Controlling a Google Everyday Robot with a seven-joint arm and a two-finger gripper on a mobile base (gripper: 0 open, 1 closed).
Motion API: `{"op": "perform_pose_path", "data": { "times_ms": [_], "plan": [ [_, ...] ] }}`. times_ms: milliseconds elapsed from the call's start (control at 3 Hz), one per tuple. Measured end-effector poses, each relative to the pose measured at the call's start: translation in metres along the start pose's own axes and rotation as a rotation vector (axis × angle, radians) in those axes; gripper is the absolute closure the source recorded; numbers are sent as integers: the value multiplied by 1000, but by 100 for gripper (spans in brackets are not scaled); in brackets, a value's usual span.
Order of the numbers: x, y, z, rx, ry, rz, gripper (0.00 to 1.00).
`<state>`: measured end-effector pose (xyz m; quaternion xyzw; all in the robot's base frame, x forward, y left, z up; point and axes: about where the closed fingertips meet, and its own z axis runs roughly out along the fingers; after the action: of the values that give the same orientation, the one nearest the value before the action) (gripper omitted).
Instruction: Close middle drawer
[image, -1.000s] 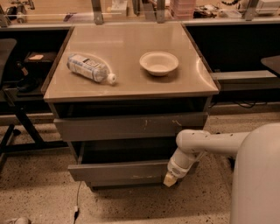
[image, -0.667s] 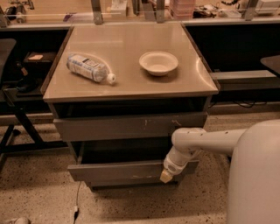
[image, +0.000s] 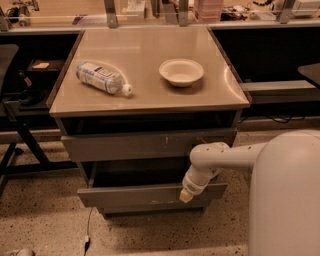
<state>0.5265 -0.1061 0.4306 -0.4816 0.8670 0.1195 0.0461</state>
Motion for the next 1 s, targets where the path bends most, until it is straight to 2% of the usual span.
{"op": "perform_pose_path", "data": {
  "times_ms": [333,1000],
  "plan": [
    [0,0,0,0,1,0,82],
    [0,0,0,0,1,0,36]
  ]
}}
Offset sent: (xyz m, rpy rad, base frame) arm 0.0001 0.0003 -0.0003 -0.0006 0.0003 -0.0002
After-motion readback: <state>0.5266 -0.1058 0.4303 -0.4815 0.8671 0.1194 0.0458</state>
